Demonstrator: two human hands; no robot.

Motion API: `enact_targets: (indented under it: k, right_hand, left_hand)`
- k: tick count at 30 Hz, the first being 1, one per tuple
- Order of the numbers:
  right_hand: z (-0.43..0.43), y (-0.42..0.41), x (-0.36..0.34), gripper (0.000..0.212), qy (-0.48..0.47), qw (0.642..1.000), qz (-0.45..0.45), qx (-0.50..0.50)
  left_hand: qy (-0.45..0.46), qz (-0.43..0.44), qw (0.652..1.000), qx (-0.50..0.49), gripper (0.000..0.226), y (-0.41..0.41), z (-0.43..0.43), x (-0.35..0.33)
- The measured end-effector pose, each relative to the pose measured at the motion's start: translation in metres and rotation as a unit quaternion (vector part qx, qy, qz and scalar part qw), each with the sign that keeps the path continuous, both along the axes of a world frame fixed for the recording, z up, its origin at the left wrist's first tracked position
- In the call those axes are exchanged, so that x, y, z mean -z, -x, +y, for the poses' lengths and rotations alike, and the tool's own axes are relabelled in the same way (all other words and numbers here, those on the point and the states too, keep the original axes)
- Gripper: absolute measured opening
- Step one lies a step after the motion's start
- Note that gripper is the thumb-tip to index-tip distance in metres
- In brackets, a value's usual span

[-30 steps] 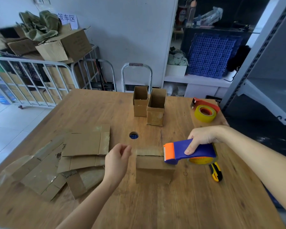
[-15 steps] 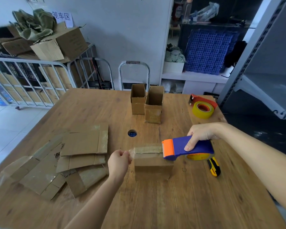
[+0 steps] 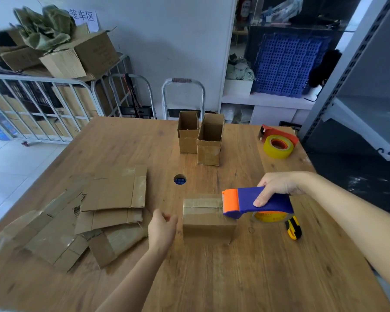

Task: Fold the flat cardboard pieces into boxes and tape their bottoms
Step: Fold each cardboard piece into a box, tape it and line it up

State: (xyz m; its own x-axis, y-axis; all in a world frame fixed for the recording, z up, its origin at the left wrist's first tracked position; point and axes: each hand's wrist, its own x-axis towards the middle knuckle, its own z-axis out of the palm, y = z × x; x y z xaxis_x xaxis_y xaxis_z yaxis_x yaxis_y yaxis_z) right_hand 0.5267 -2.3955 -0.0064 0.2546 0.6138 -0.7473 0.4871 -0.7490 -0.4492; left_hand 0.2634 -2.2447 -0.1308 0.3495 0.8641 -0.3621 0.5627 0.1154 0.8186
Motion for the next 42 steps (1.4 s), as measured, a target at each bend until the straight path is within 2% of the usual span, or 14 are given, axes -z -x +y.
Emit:
enact_targets:
  k: [1,3,6,7,9,12,14,16,17,20,23,33,39,42]
  right_hand:
    - [0.000,0.000,0.000,0.066,-0.002,1.000,0.003,0.001]
    - [-0.003,0.001,0.002,0.066,-0.006,1.000,0.011,0.012]
    - [-0.008,0.006,0.008,0.067,-0.017,0.998,0.035,0.045]
    - [-0.010,0.010,0.011,0.069,-0.024,0.997,0.045,0.053]
    - [-0.016,0.017,0.019,0.069,-0.043,0.994,0.065,0.071]
    - [-0.026,0.025,0.025,0.060,-0.069,0.988,0.091,0.102]
    - [-0.031,0.030,0.025,0.052,-0.081,0.986,0.100,0.110]
    - [-0.032,0.034,0.024,0.043,-0.090,0.984,0.100,0.117]
    - [-0.033,0.035,0.023,0.042,-0.094,0.983,0.099,0.121]
    - [-0.035,0.037,0.018,0.048,-0.104,0.982,0.099,0.124]
    - [-0.032,0.035,0.008,0.052,-0.104,0.984,0.093,0.109]
    - [-0.025,0.034,-0.019,0.031,-0.118,0.982,0.093,0.111]
    - [-0.045,0.036,-0.003,0.044,-0.096,0.986,0.082,0.107]
    - [-0.073,0.029,-0.002,0.043,-0.084,0.987,0.079,0.109]
  left_hand:
    - [-0.012,-0.042,0.999,-0.022,0.016,-0.004,0.001,-0.005]
    - [0.044,-0.122,0.992,-0.003,0.024,-0.011,0.004,-0.017]
    - [0.075,-0.091,0.980,0.158,0.046,-0.019,0.008,-0.041]
    - [0.047,-0.076,0.975,0.204,0.054,-0.021,0.009,-0.047]
    - [-0.070,-0.055,0.957,0.275,0.070,-0.026,0.011,-0.059]
    - [-0.200,0.013,0.882,0.426,0.104,-0.035,0.009,-0.067]
    - [-0.275,0.125,0.804,0.512,0.122,-0.037,0.007,-0.057]
    - [-0.385,0.196,0.738,0.519,0.124,-0.038,0.004,-0.041]
    - [-0.421,0.197,0.727,0.504,0.120,-0.038,0.003,-0.036]
    - [-0.448,0.181,0.726,0.490,0.107,-0.039,0.004,-0.031]
    - [-0.446,0.196,0.713,0.504,0.104,-0.039,0.006,-0.032]
    - [-0.427,0.182,0.714,0.525,0.105,-0.040,0.010,-0.033]
    - [-0.409,0.157,0.727,0.528,0.107,-0.041,0.013,-0.034]
    - [-0.420,0.161,0.717,0.532,0.104,-0.038,0.016,-0.033]
